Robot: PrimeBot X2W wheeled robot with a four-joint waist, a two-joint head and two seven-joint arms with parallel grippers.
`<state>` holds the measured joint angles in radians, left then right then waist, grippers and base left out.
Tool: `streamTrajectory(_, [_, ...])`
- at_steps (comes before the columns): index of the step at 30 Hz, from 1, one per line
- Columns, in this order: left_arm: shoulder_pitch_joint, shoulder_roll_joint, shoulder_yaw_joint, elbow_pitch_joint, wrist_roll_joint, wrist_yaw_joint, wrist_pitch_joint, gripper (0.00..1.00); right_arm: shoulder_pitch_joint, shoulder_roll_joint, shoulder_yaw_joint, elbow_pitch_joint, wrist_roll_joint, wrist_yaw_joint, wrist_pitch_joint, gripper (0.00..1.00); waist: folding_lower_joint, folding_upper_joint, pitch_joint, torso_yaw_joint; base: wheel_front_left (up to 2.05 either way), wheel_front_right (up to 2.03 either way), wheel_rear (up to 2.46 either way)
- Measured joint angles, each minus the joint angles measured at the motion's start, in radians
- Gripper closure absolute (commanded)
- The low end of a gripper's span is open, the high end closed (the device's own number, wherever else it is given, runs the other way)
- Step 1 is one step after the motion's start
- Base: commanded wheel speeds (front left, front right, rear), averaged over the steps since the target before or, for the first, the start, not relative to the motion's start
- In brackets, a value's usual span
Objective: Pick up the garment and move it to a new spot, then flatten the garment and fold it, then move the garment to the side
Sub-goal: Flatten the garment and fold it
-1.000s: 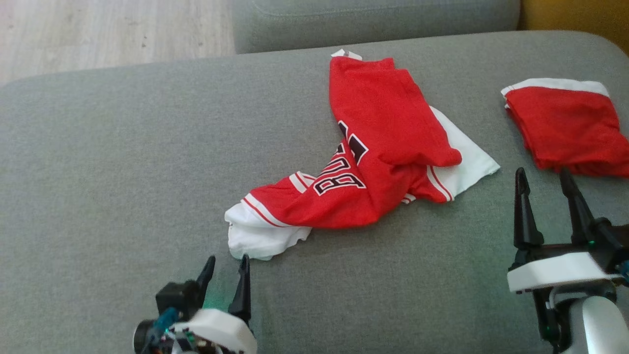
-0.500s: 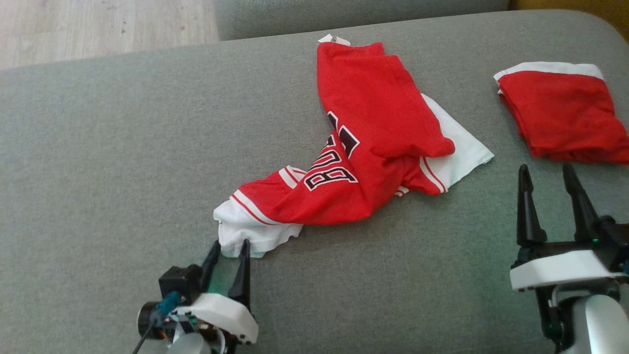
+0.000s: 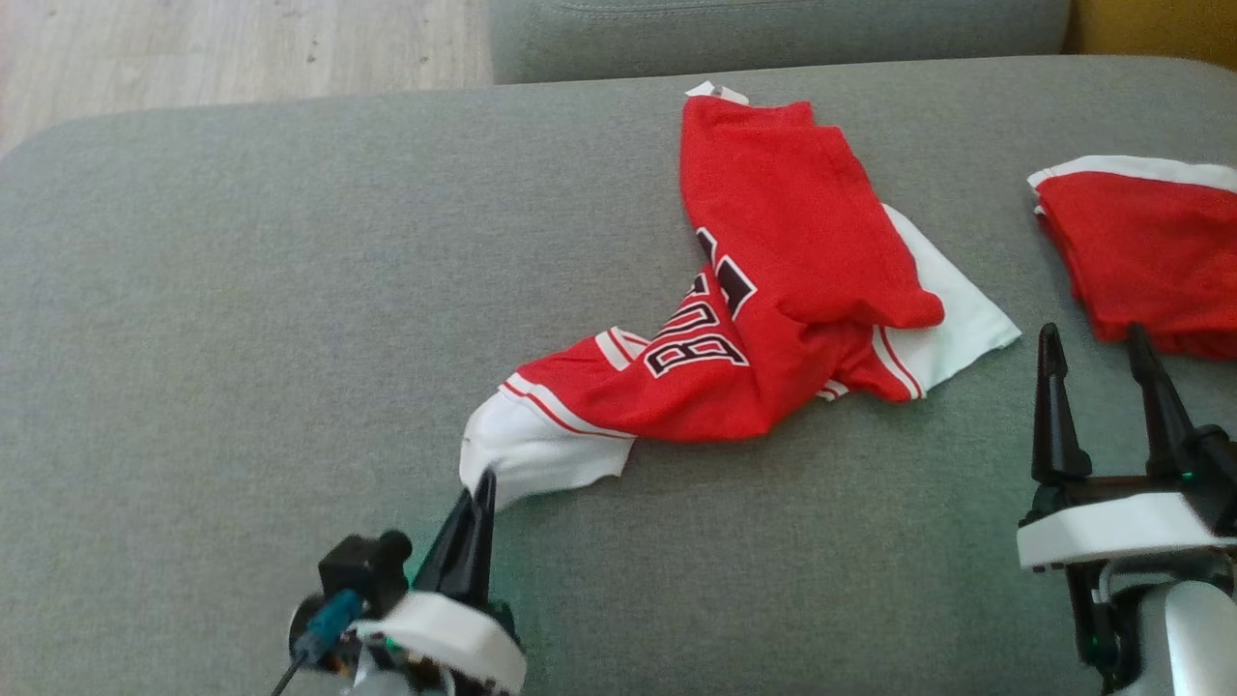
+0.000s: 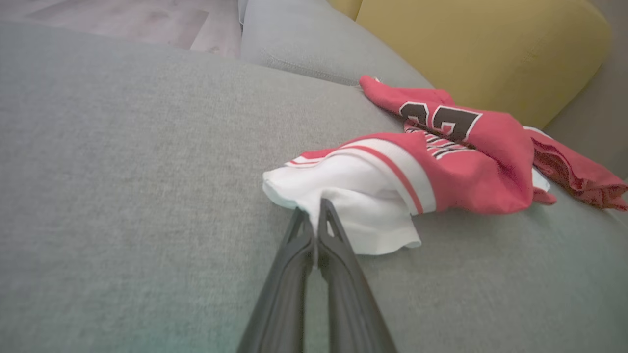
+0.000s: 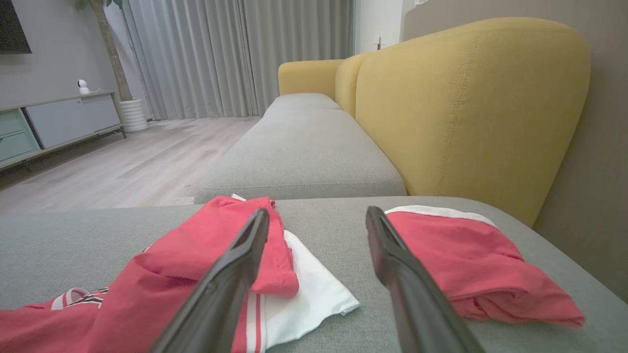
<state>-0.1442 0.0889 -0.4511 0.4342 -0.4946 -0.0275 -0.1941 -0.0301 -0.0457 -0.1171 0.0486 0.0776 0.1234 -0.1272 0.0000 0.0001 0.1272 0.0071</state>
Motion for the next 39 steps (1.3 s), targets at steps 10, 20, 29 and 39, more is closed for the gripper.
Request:
streamTrajectory(10, [0.112,0.058,-0.007,-0.1,-0.041,0.039,0.177,0.76,0.0,0.0,0.001,0.02,-0.005,0.0,0.0,0.0,0.0,0.0,-0.004,0.019,0.0,0.0,0.0])
streamTrajectory(20, [0.112,0.062,0.005,-0.129,-0.013,0.071,0.035,0.0,0.009,0.0,-0.002,0.038,-0.008,0.0,0.0,0.0,0.0,0.0,-0.039,0.016,0.0,0.0,0.0])
streamTrajectory(29, [0.11,0.052,0.005,-0.141,0.003,0.059,-0.029,0.0,0.06,0.001,0.008,0.063,-0.001,0.0,-0.006,0.0,-0.0001,0.0,-0.094,0.025,0.0,0.0,0.0])
streamTrajectory(39, [0.113,0.041,0.005,-0.134,0.007,0.067,-0.04,0.0,0.067,0.001,0.032,0.076,0.018,0.0,-0.007,0.0,-0.0001,0.0,-0.135,0.032,0.0,0.0,0.0])
